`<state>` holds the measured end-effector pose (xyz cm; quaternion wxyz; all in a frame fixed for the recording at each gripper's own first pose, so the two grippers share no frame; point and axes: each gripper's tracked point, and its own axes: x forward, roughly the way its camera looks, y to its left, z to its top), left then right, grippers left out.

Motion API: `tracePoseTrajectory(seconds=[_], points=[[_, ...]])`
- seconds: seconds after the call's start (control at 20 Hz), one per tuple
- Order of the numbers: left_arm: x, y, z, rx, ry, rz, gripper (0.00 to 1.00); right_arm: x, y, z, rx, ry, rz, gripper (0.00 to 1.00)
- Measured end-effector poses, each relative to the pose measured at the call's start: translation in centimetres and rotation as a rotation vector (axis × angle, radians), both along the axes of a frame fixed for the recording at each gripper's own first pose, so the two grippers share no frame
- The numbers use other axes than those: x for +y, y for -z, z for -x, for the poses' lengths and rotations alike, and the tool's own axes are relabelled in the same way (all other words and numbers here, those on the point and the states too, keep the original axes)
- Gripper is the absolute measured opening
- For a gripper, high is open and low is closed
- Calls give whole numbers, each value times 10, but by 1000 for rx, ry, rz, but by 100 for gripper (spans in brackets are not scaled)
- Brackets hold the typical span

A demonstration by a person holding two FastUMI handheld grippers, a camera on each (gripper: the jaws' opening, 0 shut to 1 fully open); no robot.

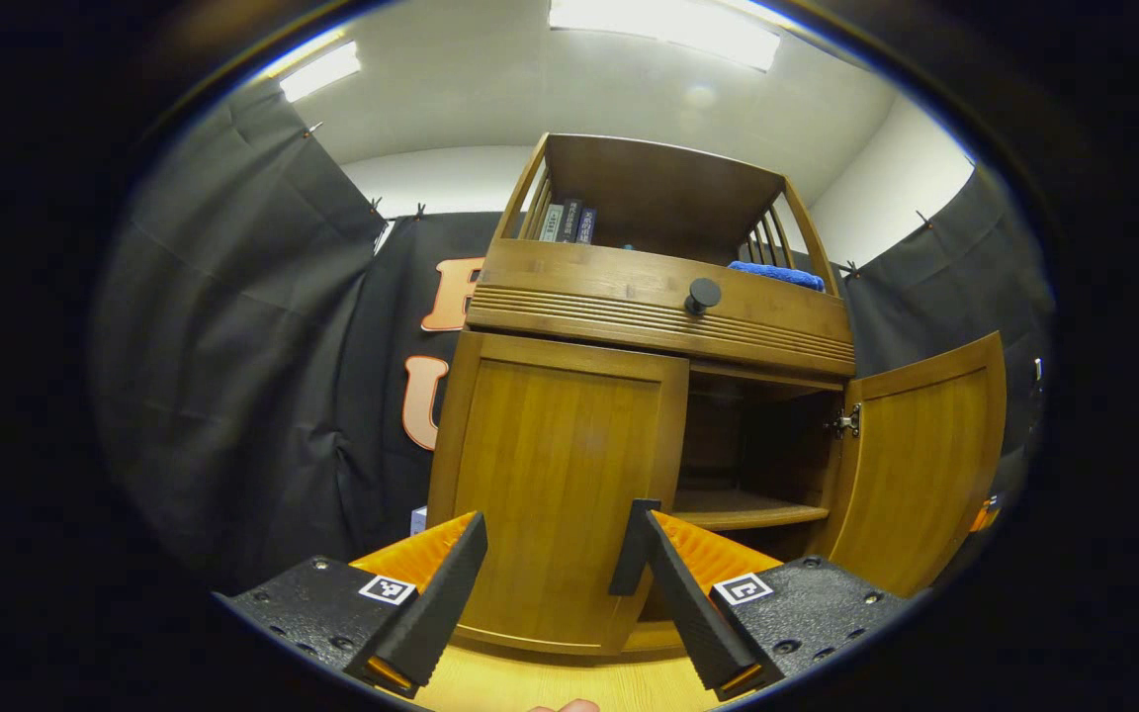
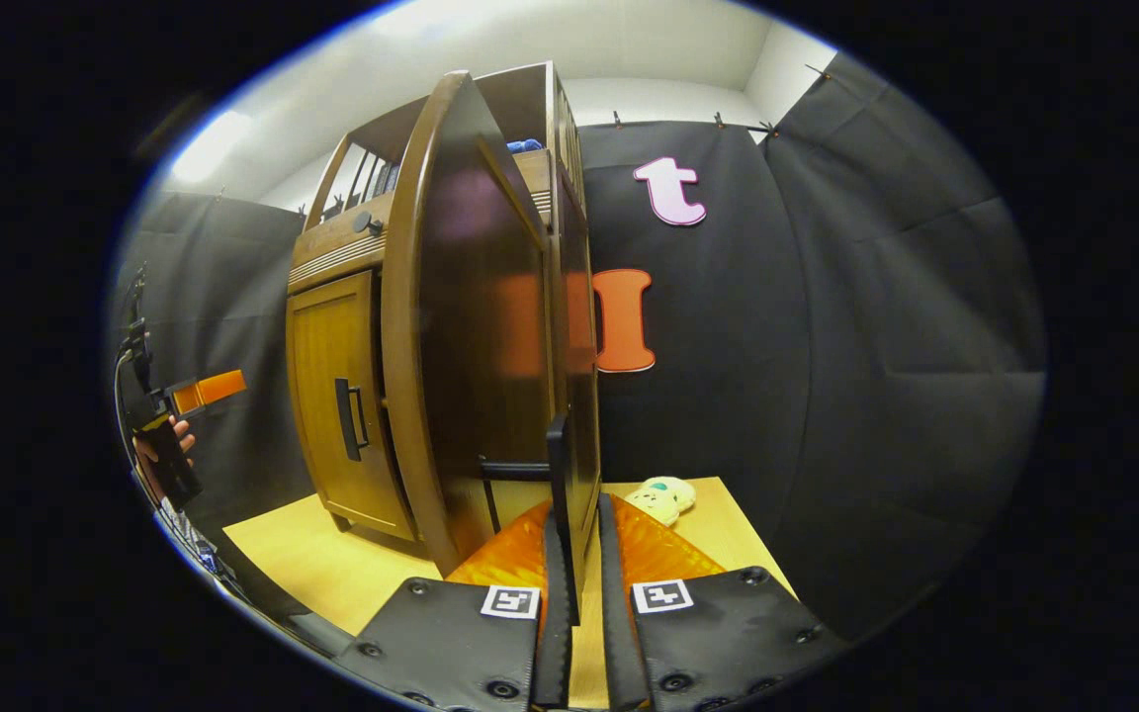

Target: Open the right door of the double-door shoe cabinet with the right hand, and open the left door with the left hand.

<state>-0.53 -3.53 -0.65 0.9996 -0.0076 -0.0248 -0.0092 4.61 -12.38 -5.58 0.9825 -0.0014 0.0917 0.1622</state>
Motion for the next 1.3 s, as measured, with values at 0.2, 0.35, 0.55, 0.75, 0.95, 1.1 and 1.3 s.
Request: tracePoseTrajectory(seconds=[0.2, 0.35, 0.55, 0.75, 0.95, 1.1, 1.3], points=[[2, 5, 0, 18, 6, 4, 92, -12, 1, -7, 1, -23, -63, 34], [3, 10, 1, 33, 7, 14, 95, -6, 0, -4, -12, -12, -52, 30], [-1, 16, -4, 53, 24, 12, 95, -3, 4, 12, -15, 6, -60, 22], [-10, 23, -9, 73, 54, 13, 95, -25, 7, 33, -1, 107, -83, 24], [-29, 33, -30, 103, 101, 17, 92, -43, -6, 54, -28, 269, -26, 38], [-48, 47, -56, 143, 148, 16, 92, -42, -30, 84, -60, 376, 27, 24], [-61, 63, -88, 160, 175, -18, 92, -19, -50, 121, -89, 435, 86, 24]])
